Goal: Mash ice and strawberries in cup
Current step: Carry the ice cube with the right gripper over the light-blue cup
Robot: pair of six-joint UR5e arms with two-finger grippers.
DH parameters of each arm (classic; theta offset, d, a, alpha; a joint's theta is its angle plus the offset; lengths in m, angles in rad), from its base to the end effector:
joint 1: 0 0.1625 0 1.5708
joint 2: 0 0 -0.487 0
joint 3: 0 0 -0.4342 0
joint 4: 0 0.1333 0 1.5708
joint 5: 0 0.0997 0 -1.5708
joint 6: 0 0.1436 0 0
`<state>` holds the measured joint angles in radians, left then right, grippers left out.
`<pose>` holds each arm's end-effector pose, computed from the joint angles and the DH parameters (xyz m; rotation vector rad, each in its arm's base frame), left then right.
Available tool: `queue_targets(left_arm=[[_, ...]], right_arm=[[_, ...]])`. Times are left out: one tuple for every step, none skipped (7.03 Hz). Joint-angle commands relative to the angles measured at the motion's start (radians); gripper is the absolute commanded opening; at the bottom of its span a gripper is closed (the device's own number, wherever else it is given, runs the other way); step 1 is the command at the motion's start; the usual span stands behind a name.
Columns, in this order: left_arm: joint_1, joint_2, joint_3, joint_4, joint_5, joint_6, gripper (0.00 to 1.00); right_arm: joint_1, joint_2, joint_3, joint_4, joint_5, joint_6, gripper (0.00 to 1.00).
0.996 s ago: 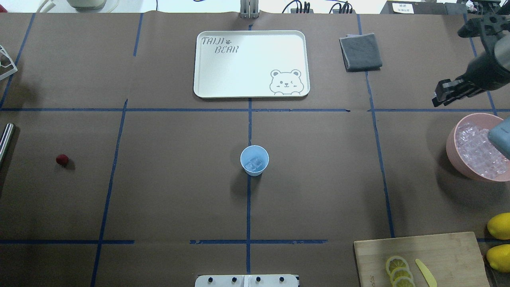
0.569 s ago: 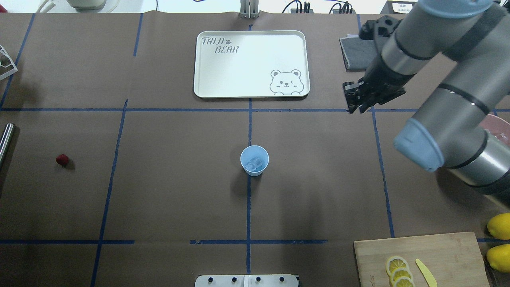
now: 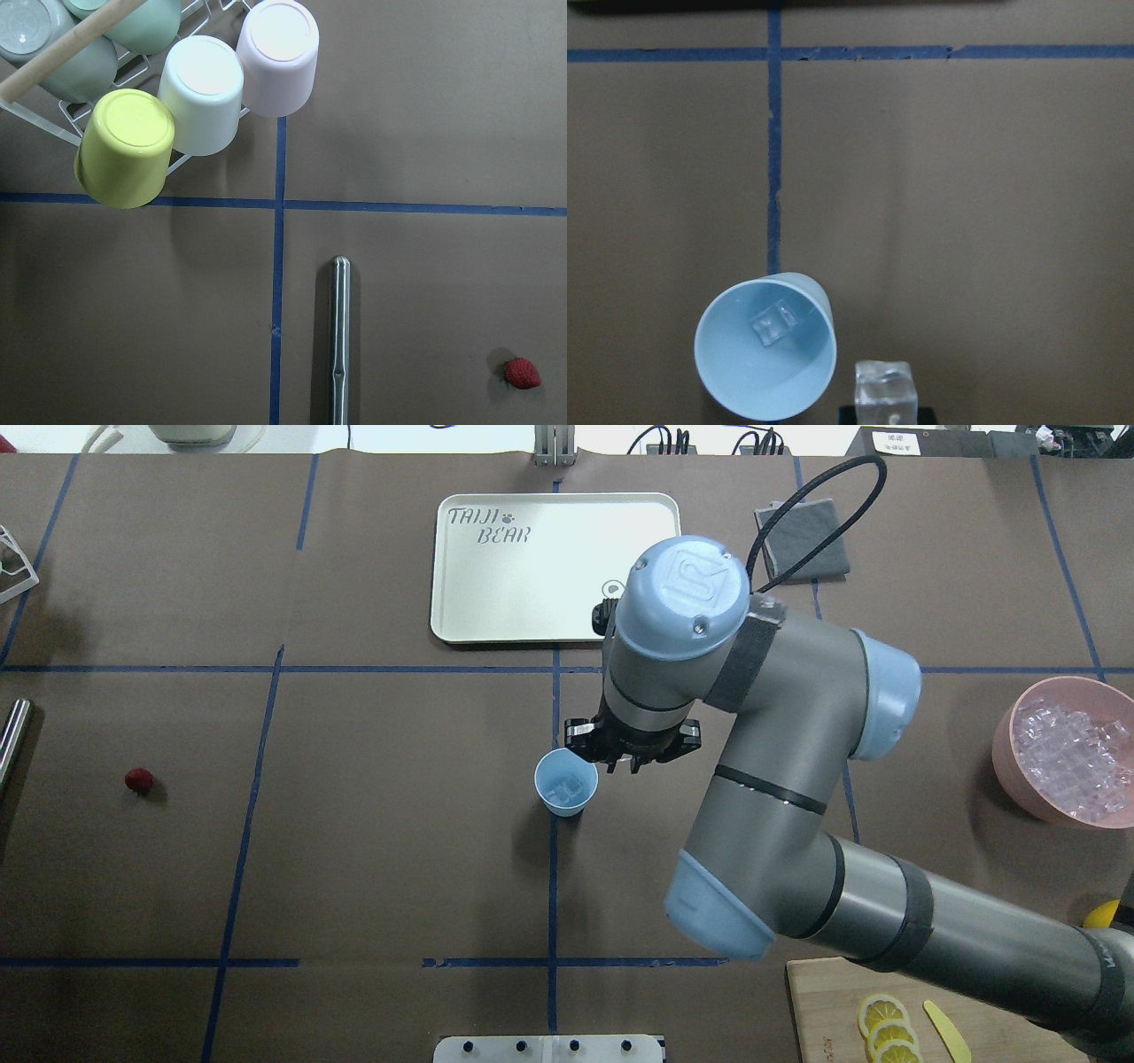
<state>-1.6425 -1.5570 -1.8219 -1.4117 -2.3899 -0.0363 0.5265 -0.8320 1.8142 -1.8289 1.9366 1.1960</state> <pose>-0.0657 -0.5190 0.6374 0.0883 0.8174 -0.0698 -0.5922 -0.4389 0.1958 -0.0029 -0.7960 0.0112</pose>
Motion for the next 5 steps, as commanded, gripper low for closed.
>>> queue_targets(left_arm=[[0.0,0.0,0.003,-0.001,-0.002,0.0,1.0],[0.0,0.002,0.001,0.0,0.0,0.001,1.0],[0.0,0.002,0.007,-0.003,0.0,0.001,1.0],[0.0,0.002,0.007,-0.003,0.0,0.001,1.0],[0.0,0.002,0.007,-0.003,0.0,0.001,1.0]], right_arm=[[-0.055,0.084,-0.109,0.003,-0.045,0.046,0.0],[-0.057,0.1,-0.127,0.003,-0.048,0.047,0.0],[-0.059,0.102,-0.128,0.003,-0.05,0.047,0.0],[-0.06,0.102,-0.13,0.003,-0.05,0.047,0.0],[-0.06,0.103,-0.13,0.005,-0.051,0.047,0.0]])
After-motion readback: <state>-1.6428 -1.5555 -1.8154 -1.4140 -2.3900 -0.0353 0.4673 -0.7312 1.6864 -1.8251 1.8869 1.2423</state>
